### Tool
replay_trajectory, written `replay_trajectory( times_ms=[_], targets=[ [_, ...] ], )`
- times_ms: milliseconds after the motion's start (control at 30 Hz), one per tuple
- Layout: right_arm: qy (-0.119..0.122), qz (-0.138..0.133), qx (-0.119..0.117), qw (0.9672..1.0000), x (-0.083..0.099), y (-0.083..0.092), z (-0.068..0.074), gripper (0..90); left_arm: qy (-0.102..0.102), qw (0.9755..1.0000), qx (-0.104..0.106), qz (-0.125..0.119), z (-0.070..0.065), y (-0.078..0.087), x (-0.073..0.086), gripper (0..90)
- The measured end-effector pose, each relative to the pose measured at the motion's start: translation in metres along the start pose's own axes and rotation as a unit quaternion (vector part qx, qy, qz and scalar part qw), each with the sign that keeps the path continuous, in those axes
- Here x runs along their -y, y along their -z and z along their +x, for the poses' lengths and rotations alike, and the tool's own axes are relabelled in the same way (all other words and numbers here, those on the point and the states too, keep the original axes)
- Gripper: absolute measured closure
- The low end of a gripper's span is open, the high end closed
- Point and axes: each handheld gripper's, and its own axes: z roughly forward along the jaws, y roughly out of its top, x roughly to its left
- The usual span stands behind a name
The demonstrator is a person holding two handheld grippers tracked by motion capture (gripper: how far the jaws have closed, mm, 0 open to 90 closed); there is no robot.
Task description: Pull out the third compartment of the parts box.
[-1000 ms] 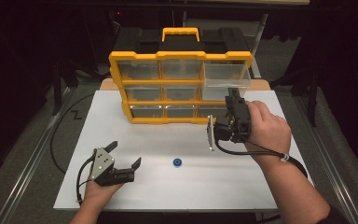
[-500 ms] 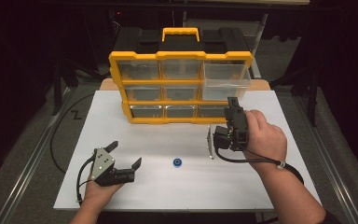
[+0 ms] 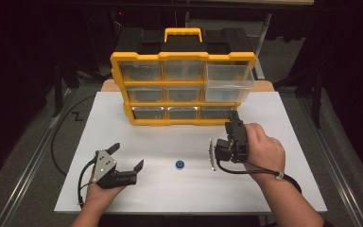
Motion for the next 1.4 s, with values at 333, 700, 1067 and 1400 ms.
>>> replay_trajectory(
  times_ms=[333,700,1067,1400],
  targets=[
    [-0.005,-0.005,-0.016,0.9998,-0.001,0.004,0.027,45.4,0.0,1.0,0.001,0.0,0.0,0.0,0.0,2.3],
    [-0.002,-0.008,-0.03,0.9995,-0.001,0.007,0.06,45.4,-0.001,1.0,0.001,0.001,0.0,-0.001,0.0,2.3],
    [0.001,-0.002,-0.046,0.9989,0.003,0.007,0.087,44.5,-0.003,1.0,0.003,0.004,-0.001,-0.002,0.001,2.3],
    [-0.011,-0.002,-0.072,0.9974,0.007,0.004,0.103,32.8,-0.005,1.0,0.004,0.005,-0.001,-0.003,0.001,2.3]
  ],
)
